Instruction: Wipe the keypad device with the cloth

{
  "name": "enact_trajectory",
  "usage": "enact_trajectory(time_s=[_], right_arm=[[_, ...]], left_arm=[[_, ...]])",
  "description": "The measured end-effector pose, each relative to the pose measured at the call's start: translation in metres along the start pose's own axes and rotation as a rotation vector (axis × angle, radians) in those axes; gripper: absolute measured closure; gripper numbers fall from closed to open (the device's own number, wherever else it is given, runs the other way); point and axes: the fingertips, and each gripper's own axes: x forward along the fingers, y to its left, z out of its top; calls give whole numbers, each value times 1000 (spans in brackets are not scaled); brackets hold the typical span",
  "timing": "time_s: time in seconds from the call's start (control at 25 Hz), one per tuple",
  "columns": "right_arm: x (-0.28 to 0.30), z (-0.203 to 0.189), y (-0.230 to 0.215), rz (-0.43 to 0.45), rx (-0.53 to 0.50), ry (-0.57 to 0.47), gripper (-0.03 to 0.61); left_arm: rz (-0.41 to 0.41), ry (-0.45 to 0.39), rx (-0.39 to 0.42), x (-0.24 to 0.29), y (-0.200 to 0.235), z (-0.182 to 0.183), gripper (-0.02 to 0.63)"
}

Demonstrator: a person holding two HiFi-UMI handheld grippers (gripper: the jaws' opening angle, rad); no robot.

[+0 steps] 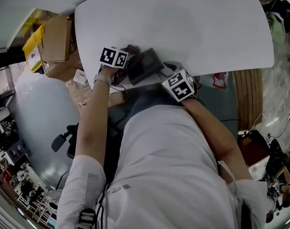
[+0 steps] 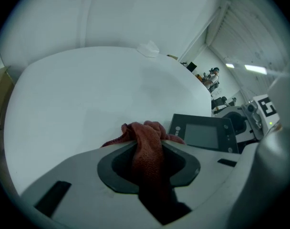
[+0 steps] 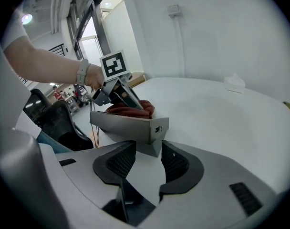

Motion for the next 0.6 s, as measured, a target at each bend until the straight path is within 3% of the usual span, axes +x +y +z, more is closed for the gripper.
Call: enact_trajectory(time_s=[0.28,0.6], right_arm=[[3,0,2,-2,-5,0,414],[2,2,-1,-8,-15,-2,416]], left_arm=[[103,11,40,-23,15,-32,505],[145,-70,-37,-47,10,-66,505]])
